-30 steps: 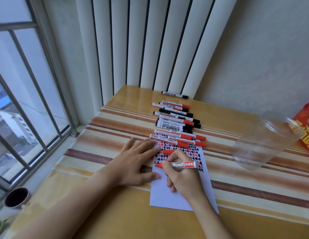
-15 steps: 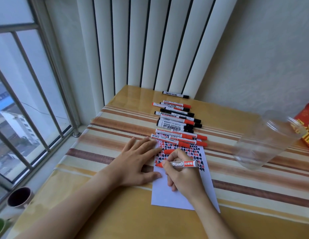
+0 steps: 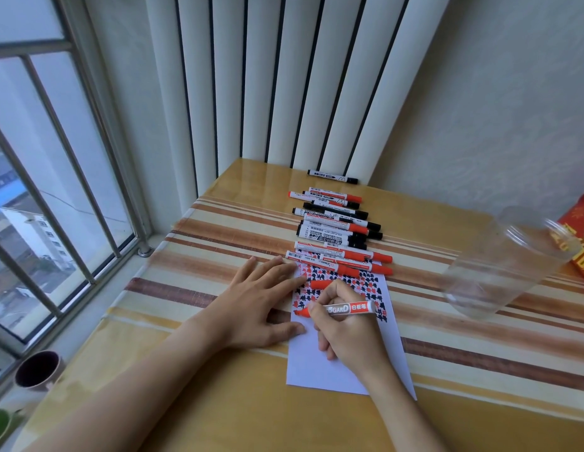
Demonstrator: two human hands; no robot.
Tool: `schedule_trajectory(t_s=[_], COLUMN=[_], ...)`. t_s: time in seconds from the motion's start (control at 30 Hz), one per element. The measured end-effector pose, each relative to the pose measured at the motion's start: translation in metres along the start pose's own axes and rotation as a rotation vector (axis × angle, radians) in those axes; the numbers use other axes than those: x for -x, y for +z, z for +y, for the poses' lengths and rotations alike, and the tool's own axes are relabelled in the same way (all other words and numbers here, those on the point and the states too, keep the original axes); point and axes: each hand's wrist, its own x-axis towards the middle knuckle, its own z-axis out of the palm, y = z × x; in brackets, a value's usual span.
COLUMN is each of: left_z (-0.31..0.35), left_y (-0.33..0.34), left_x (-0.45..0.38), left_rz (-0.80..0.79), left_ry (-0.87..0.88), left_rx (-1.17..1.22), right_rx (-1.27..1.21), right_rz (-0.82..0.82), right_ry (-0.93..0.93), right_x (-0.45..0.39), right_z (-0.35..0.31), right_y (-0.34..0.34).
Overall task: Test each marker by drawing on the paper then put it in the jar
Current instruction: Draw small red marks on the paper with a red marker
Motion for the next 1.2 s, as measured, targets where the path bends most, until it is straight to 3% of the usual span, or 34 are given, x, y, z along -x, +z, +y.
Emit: schedule_trajectory(t_s=[1.2], left_z=[0.0005], left_y=[-0.0003], left_x=[-0.0012], left_rz=[0.000], left_ry=[-0.009], left_rx=[0.014], right_rx=[-0.024], right_rz=[0.010], right_ry=[0.012], right_x=[0.0006], right_z=[-0.0031], right_y=[0.0010])
